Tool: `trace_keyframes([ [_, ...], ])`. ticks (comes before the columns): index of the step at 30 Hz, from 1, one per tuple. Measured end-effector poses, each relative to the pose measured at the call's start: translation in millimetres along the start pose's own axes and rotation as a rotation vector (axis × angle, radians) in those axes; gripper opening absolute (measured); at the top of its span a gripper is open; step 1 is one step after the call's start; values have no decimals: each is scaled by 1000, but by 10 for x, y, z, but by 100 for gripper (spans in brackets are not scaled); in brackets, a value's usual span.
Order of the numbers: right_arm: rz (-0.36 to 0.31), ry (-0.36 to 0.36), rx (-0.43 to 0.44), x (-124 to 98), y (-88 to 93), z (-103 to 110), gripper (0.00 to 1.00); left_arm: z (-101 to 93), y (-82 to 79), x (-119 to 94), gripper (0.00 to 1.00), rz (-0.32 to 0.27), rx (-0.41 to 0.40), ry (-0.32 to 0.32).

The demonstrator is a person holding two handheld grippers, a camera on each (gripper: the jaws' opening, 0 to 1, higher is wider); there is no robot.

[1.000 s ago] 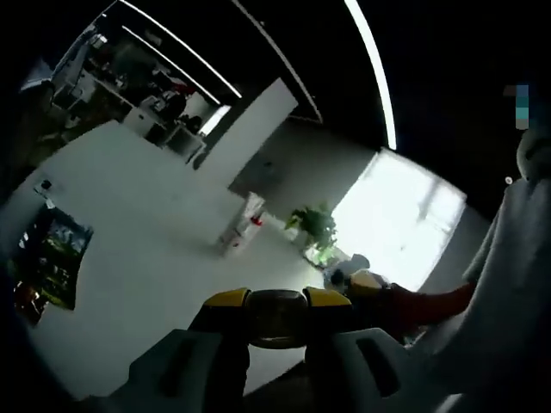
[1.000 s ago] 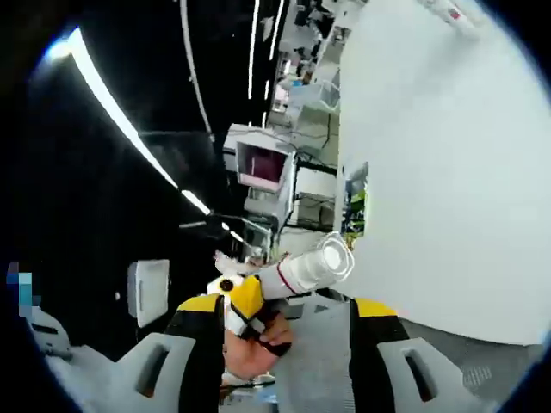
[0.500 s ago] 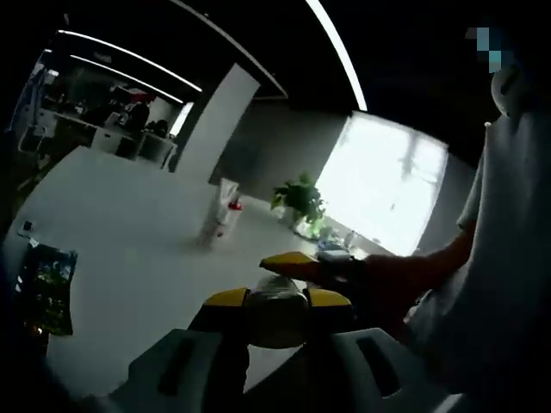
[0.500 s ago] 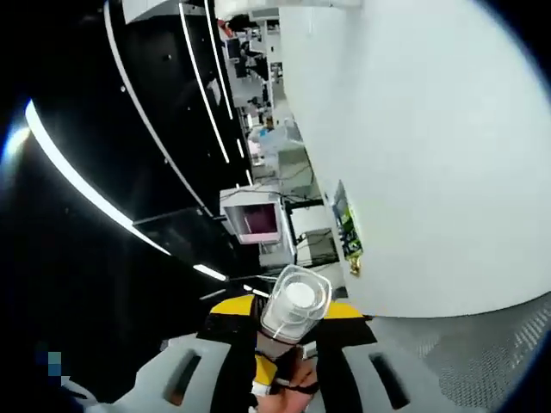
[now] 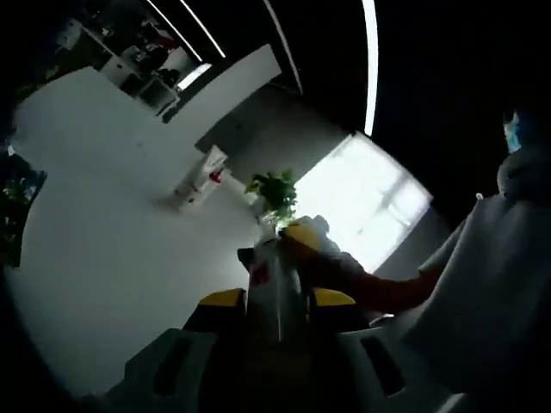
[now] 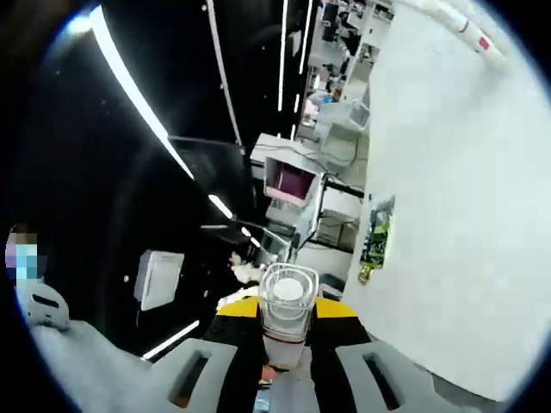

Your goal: Arrange the skincare products in the storage area until every visible bottle or jar stands upright without overlapping.

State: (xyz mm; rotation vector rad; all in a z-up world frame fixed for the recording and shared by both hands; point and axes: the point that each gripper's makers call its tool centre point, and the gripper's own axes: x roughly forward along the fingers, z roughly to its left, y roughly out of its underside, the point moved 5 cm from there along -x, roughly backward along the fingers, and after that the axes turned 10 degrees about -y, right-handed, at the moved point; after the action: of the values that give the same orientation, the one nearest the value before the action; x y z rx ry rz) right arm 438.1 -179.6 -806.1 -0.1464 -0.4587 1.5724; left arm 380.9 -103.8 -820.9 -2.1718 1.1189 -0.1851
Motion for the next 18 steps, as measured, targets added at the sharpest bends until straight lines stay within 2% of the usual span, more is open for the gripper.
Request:
trace_keyframes([
  [3,92,-50,-59,24,17,80,14,-64,51,8,24,51,-45,62],
  [5,148,-78,-106,43,20,117,14,-79,69,10,23,63,-66,79],
  [6,160,-87,-113,46,24,128,14,-119,95,6,22,88,-95,110],
  [7,187,-102,-134,62,26,154,14,-124,107,12,22,101,-109,113],
  [9,217,-102,-127,78,37,156,15,-125,138,17,22,132,-97,111],
  [11,233,-112,-127,107,33,169,15,-157,142,10,21,125,-87,127],
  [13,231,-97,-149,113,26,161,16,-127,115,-1,21,100,-48,100],
  [14,224,-78,-159,112,12,133,16,-92,73,-17,21,64,5,61],
  [15,203,-14,-151,97,-15,55,17,-64,49,-18,21,43,14,32],
  [16,187,14,-144,94,-22,16,17,-10,33,-21,21,30,33,-17],
  [17,178,32,-144,95,-22,-15,18,11,36,-16,21,33,49,-38],
  [18,158,78,-136,89,-25,-77,18,70,39,-4,21,32,77,-92],
])
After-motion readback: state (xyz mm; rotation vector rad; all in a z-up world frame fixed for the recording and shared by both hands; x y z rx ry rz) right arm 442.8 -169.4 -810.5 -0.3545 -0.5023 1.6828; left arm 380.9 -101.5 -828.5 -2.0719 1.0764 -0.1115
